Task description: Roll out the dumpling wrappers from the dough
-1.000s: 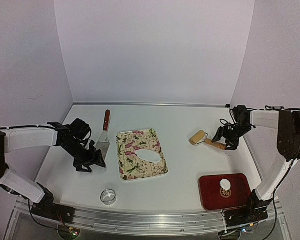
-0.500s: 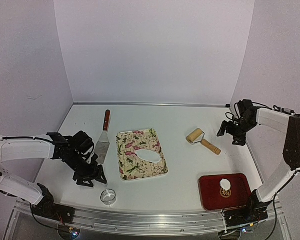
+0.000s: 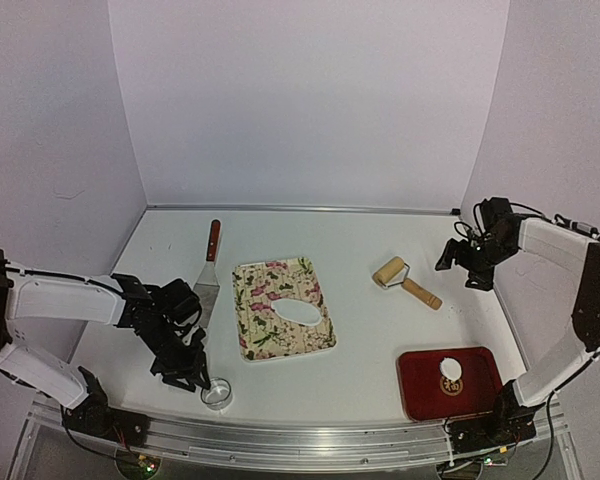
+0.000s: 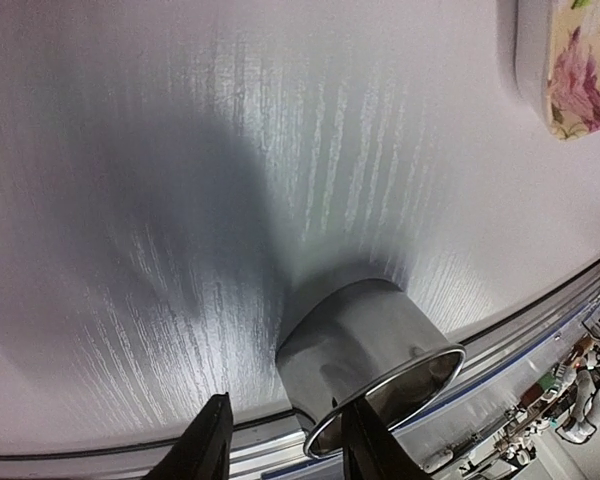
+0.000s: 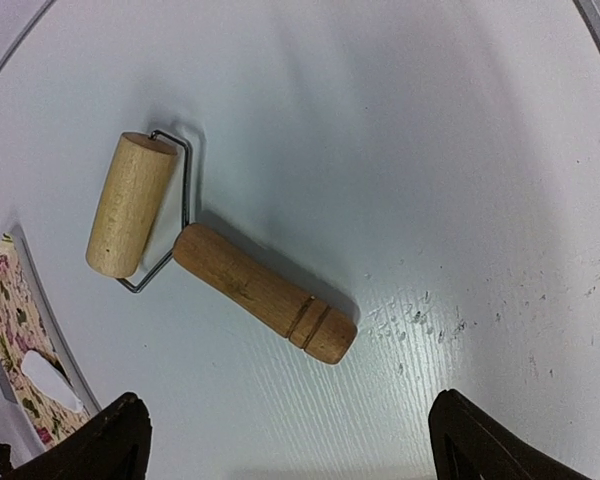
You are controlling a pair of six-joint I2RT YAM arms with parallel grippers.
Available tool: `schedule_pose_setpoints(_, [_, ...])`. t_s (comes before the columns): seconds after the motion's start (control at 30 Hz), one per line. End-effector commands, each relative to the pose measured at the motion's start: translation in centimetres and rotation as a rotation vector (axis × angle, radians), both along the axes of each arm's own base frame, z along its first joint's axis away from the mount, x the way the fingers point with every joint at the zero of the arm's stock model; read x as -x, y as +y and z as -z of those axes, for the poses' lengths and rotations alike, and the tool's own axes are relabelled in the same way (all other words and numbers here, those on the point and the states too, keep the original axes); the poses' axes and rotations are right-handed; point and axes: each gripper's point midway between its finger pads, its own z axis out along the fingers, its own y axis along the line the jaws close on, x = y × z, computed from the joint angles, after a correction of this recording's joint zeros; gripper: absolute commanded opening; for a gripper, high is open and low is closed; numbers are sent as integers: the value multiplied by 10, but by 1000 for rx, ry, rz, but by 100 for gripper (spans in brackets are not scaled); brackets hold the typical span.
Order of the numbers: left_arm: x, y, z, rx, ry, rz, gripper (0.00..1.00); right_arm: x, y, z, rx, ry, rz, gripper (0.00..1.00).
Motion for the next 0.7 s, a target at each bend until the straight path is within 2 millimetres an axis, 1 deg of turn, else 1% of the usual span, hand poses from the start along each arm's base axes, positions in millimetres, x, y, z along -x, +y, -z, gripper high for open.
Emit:
schedule_pose_setpoints(0.0, [-7,-11,-8,30,-32,25,33,3,1,-11,-13,-29,4,97])
schedule_pose_setpoints(0.03, [-7,-12,-8,35,-34,27,29,3,2,-10,-16,-29,3,96])
schedule_pose_setpoints(0.17, [-8,-15,-8,40,-33,43,22,3,4,-13,-26,-36,-3,96])
schedule_pose_setpoints(0.3, [-11,-22,-12,58,-50,55,7,2,5,-18,-30,-51,-8,94])
schedule_pose_setpoints(0.33, [-13,-23,-16,63,-62,55,3,2,6,-20,-36,-58,-12,93])
schedule_pose_setpoints(0.37, [-17,-25,-20,68,-79,53,1,2,8,-24,-44,-67,-16,93])
schedule_pose_setpoints(0.5, [-32,-30,-43,74,-151,35,0,4,20,-42,-88,-105,-38,90])
schedule_pose_setpoints(0.6, [-46,-37,-65,81,-208,33,0,9,40,-54,-110,-125,-77,89])
schedule_pose_setpoints(0.67, [-57,-42,-72,67,-239,51,0,11,55,-61,-122,-133,-106,88])
